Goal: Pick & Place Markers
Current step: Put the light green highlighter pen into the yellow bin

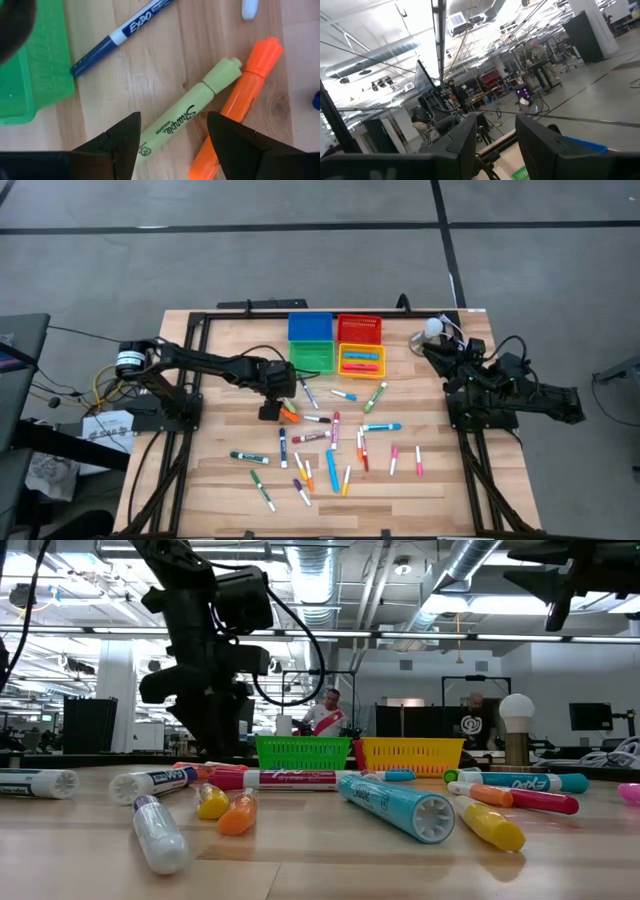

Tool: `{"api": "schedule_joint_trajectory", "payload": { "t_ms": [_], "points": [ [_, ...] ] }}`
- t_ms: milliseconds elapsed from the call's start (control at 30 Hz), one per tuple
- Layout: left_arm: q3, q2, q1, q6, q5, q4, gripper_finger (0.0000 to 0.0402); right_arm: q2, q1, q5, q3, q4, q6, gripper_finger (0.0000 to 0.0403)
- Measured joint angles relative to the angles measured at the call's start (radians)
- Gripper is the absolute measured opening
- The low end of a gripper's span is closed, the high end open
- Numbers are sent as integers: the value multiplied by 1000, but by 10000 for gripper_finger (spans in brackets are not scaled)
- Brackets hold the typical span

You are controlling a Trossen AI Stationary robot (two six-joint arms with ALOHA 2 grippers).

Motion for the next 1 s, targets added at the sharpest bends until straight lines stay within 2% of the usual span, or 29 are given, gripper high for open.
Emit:
{"api": "schedule_joint_trajectory", "payload": {
  "t_ms": [367, 667, 1000],
  "points": [
    [5, 101, 8, 26, 6, 7, 227, 0, 0, -23, 0, 15, 0, 127],
    [0, 90, 31, 26, 8, 44, 227, 0, 0, -25, 0, 9, 7, 127],
    [-1, 90, 32, 25, -13, 82, 227, 0, 0, -24, 1, -169, 26, 127]
  ]
}}
